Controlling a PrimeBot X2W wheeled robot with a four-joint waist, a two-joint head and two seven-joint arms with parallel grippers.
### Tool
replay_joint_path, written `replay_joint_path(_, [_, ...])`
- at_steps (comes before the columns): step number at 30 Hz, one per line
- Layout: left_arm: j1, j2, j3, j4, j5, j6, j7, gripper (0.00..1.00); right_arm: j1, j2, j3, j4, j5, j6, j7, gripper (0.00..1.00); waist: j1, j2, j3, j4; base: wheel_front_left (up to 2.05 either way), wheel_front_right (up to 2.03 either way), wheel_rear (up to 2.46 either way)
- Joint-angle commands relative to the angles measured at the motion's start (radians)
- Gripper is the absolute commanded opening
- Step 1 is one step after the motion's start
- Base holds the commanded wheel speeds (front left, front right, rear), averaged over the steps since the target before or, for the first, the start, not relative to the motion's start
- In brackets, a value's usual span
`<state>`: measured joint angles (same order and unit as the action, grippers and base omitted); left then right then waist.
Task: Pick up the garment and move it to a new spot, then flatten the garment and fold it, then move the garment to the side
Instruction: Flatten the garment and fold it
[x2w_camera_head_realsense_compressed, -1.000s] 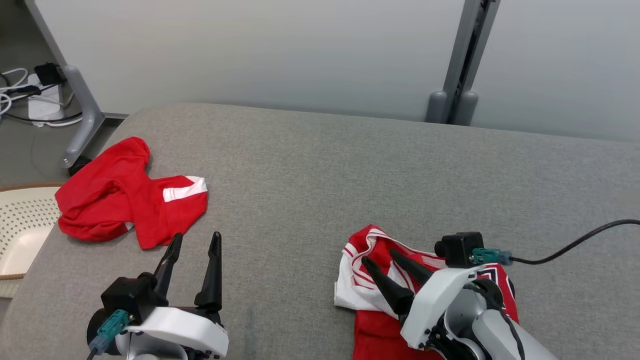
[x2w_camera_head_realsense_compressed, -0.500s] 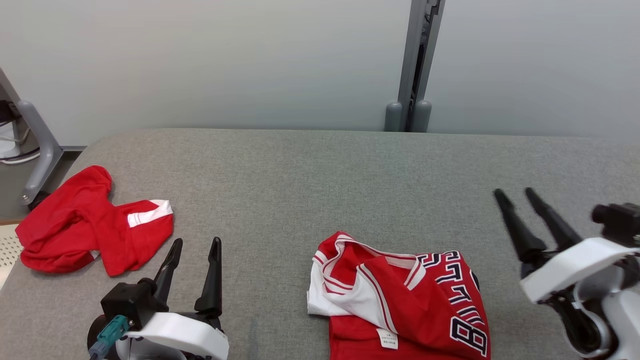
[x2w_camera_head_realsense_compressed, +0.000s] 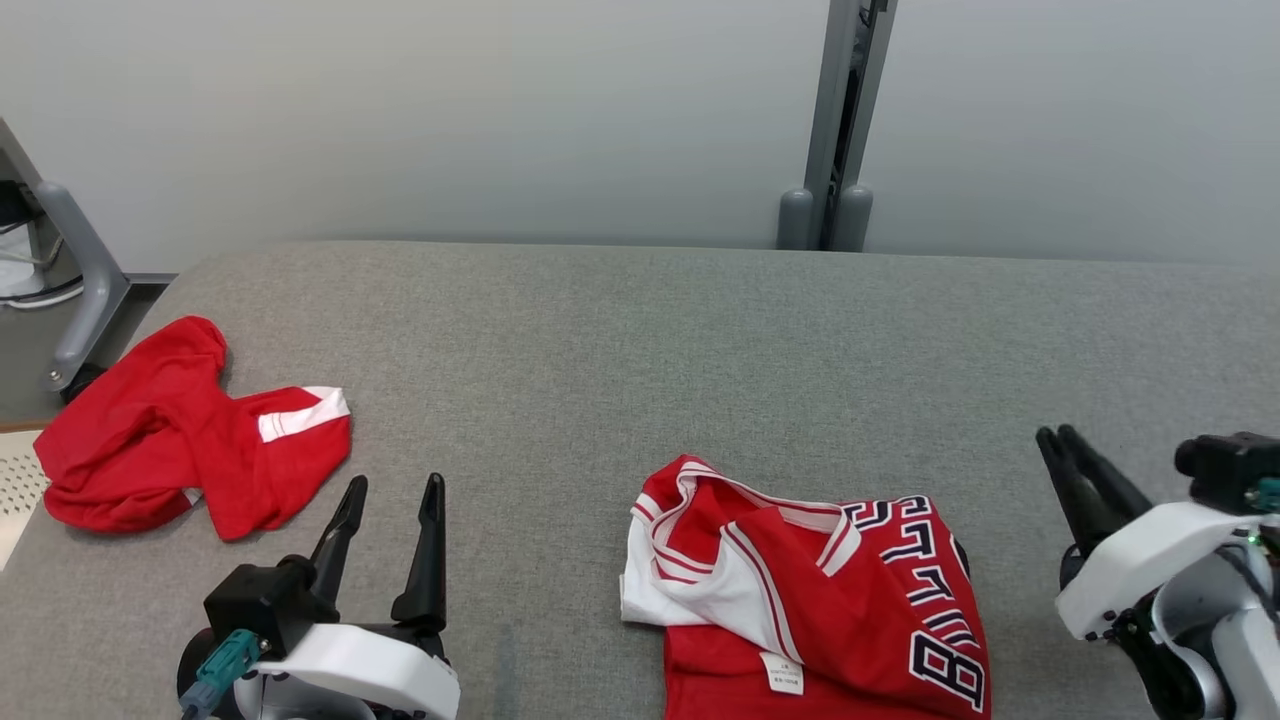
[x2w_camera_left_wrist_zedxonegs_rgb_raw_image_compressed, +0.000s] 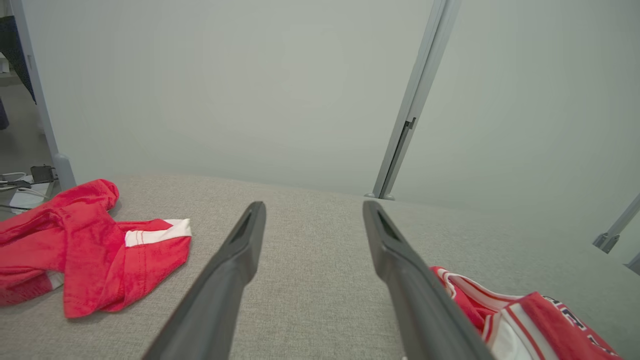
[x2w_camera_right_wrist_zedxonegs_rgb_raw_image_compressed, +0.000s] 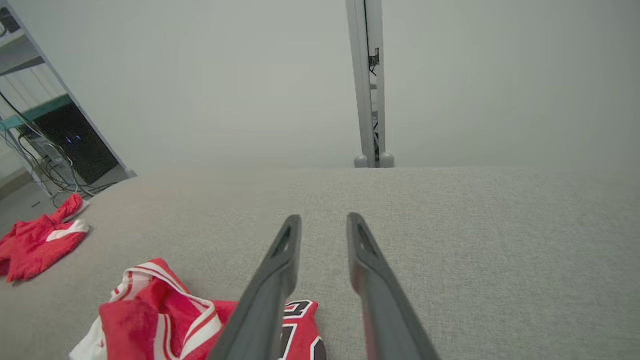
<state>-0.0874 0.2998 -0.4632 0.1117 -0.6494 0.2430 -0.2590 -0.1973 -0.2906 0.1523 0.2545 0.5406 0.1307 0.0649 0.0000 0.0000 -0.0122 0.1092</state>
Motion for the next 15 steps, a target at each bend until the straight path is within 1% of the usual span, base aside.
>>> replay_joint_path(1, [-0.012, 0.002, 0.003, 0.002, 0.0, -0.004, -0.003, 1.0, -0.016, -0.002, 0.02, 0.034, -0.009, 0.0, 0.011, 0.0, 0.0, 0.0, 0.006, 0.008, 0.0, 0.0, 0.0])
replay_joint_path(4, [-0.022, -0.001, -0.001, 0.006, 0.002, -0.006, -0.003, 1.0, -0.052, 0.002, 0.073, 0.137, -0.014, 0.0, 0.026, 0.0, 0.0, 0.0, 0.015, 0.025, 0.0, 0.0, 0.0])
replay_joint_path(9, [-0.027, -0.002, -0.004, 0.011, 0.003, -0.008, -0.001, 1.0, -0.097, 0.039, 0.158, 0.298, 0.043, 0.0, 0.035, 0.0, 0.0, 0.0, 0.02, 0.058, 0.0, 0.0, 0.0])
replay_joint_path(12, [-0.028, 0.004, -0.002, 0.013, 0.003, -0.007, 0.0, 1.0, -0.113, 0.058, 0.206, 0.366, 0.088, 0.0, 0.023, 0.0, 0.0, 0.0, 0.018, 0.078, 0.0, 0.0, 0.0])
replay_joint_path(15, [-0.026, 0.008, 0.0, 0.01, 0.001, -0.004, 0.001, 1.0, -0.124, 0.075, 0.261, 0.401, 0.129, 0.0, 0.011, 0.0, 0.0, 0.0, 0.015, 0.093, 0.0, 0.0, 0.0])
